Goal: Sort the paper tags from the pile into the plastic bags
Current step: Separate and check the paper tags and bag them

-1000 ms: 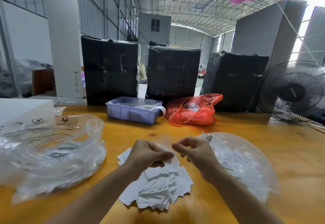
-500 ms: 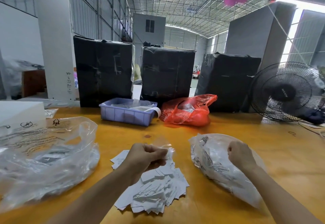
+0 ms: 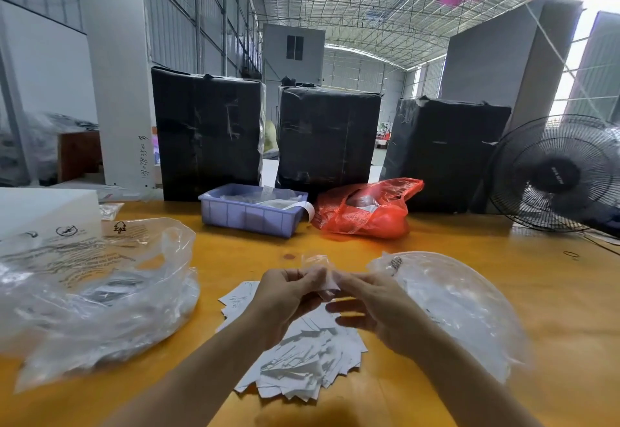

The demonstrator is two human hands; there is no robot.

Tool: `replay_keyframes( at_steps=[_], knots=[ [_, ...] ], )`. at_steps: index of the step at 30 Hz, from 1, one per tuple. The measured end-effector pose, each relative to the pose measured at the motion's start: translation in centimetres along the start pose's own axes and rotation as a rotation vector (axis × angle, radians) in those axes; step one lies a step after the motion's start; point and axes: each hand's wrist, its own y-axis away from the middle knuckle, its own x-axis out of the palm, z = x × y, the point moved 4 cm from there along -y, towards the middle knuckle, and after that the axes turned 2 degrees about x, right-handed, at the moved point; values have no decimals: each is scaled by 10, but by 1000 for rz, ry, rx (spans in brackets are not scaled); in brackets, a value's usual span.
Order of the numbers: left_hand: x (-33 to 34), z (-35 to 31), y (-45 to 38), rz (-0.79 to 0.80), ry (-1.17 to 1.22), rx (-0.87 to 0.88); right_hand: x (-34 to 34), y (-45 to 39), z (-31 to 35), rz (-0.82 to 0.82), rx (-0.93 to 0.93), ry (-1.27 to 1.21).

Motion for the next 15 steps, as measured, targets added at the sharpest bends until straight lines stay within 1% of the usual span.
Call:
replay_keyframes(
  at_steps=[1,5,7,11,13,15],
  knots=[
    [0,0,1,4,5,9,5,-2,-4,14,15,-73],
    [-4,0,2,6,11,16,14,-10,-17,-26,111,-396],
    [-4,1,3,11,8,16,13,-15,-21,-75,101,-500],
    [-9,4,2,-66,57,-16,-8,-18,-18,-318,-76,-473],
    [-12,6,1,-96,103,-48,-16,-14,-17,-370,-126,-464],
    [-15,8,1,-112,147,-66,-19,-10,-17,-385,-149,-480]
  ],
)
